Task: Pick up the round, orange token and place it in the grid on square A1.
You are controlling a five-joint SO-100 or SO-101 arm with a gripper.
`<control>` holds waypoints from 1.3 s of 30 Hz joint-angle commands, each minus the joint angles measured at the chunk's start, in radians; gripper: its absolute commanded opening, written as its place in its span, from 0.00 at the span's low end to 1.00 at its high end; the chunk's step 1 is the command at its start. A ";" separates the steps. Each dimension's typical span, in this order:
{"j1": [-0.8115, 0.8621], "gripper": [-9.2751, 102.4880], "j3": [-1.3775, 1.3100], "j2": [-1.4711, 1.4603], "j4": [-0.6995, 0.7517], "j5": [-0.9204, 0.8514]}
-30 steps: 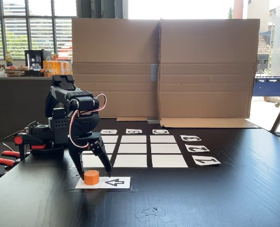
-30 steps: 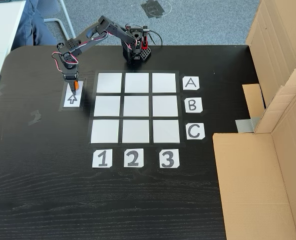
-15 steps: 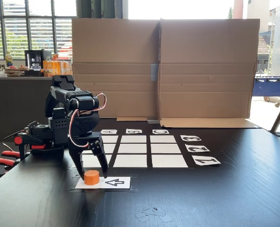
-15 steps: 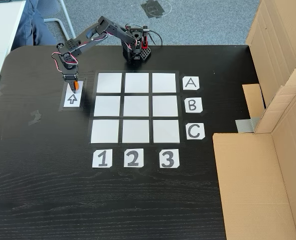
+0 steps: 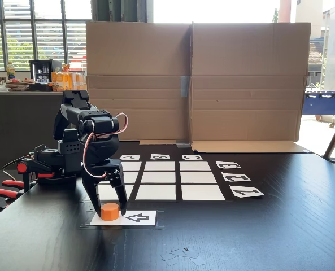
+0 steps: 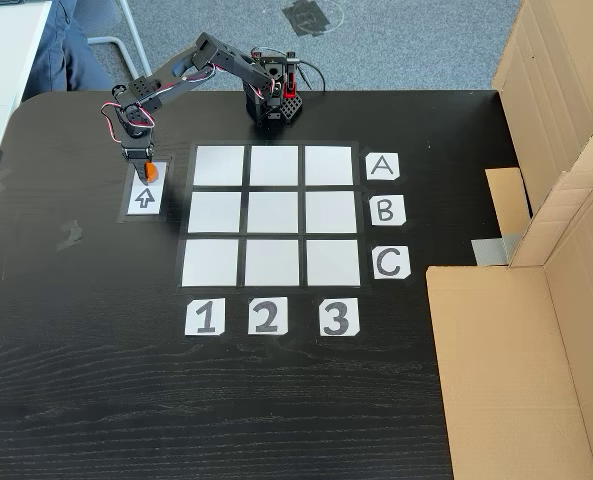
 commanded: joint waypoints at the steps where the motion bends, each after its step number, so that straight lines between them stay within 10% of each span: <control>1: 0.017 0.27 -0.040 0.008 -0.008 0.006; 39: 0.037 0.17 -0.078 0.071 -0.002 -0.011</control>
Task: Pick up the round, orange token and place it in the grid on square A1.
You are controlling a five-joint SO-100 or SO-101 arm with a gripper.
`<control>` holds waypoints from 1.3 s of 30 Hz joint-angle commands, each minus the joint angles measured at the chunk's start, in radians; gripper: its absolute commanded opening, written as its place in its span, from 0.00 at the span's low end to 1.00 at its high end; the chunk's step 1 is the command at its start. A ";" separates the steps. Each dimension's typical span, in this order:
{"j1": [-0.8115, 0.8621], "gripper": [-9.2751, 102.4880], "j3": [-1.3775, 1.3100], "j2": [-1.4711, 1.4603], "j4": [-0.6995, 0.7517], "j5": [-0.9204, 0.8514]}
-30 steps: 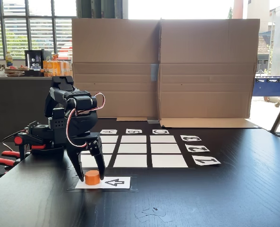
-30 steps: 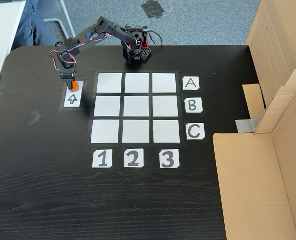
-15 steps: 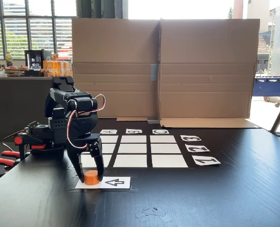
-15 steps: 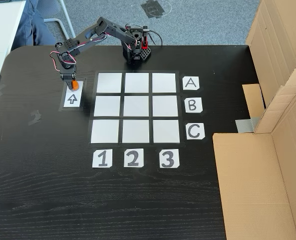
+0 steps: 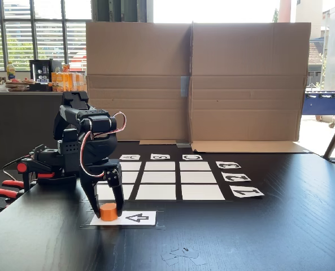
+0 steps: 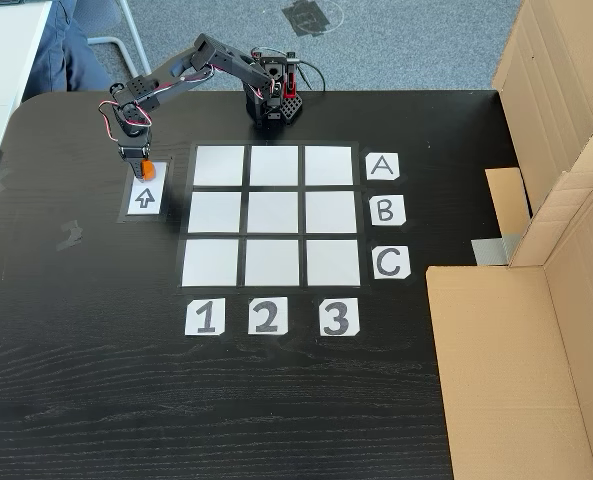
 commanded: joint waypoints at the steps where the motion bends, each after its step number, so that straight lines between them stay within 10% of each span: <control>1: 0.020 0.17 -0.038 0.107 0.000 -0.011; 39: 0.003 0.17 0.854 1.336 0.018 -0.106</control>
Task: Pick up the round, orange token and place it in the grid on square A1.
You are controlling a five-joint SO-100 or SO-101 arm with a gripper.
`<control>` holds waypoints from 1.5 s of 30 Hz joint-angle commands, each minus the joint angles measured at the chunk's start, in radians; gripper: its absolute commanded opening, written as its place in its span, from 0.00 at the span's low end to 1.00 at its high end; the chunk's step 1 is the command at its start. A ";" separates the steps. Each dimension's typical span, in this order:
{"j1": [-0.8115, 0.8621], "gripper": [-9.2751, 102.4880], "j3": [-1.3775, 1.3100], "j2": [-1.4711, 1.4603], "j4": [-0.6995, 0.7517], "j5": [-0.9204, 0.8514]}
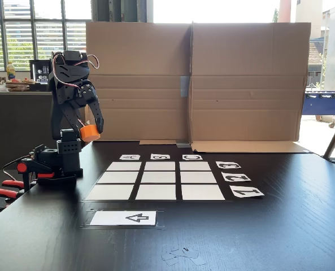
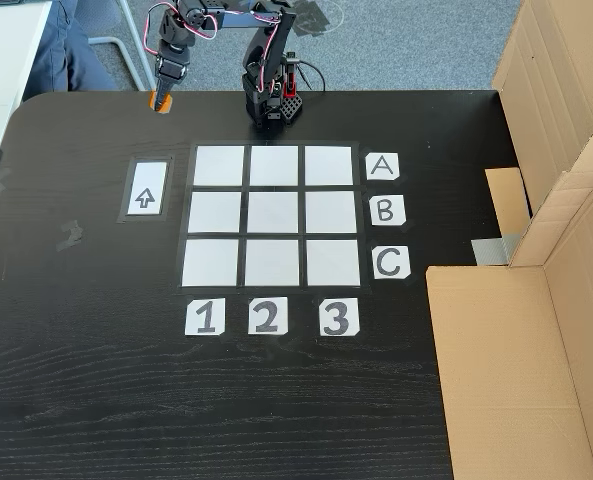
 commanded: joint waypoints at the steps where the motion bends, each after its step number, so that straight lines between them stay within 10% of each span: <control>1: -0.023 0.17 0.091 0.110 0.003 -0.012; 16: -0.095 0.17 0.552 0.422 0.002 -0.069; 45: -0.130 0.18 0.598 -0.087 -0.279 -0.114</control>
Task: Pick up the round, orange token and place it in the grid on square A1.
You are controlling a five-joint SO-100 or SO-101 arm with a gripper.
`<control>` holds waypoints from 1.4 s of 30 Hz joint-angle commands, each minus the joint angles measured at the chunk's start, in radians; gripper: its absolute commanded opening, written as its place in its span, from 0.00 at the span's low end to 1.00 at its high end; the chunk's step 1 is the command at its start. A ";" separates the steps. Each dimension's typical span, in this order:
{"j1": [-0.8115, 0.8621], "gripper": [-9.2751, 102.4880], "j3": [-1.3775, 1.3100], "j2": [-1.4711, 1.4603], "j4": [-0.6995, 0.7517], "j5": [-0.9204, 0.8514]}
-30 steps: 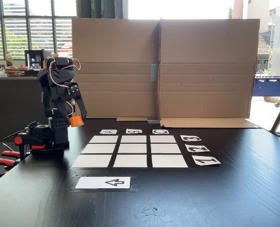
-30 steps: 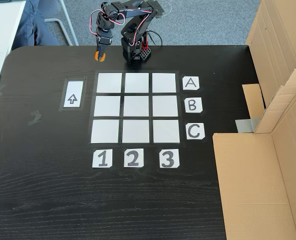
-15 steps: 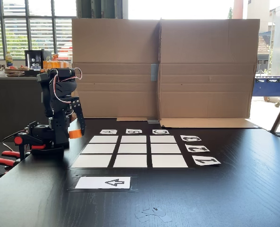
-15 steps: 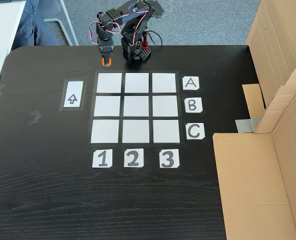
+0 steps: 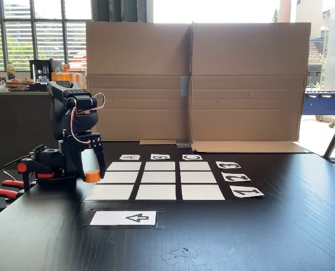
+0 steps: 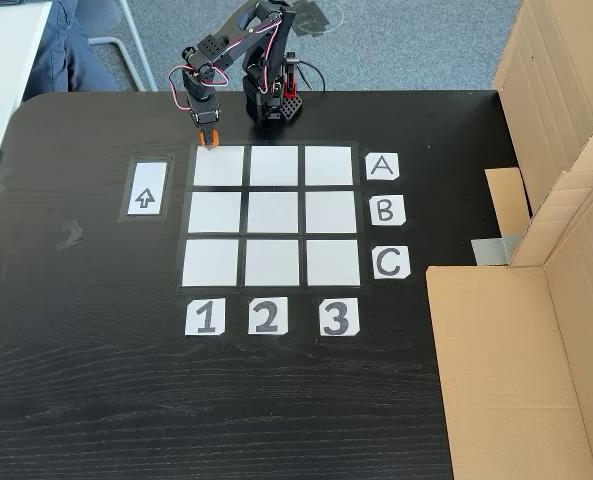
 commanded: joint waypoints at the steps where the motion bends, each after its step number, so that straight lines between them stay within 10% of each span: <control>1: -0.021 0.18 0.002 -0.014 -0.029 -0.005; 42: -0.173 0.18 0.006 -0.196 -0.169 0.003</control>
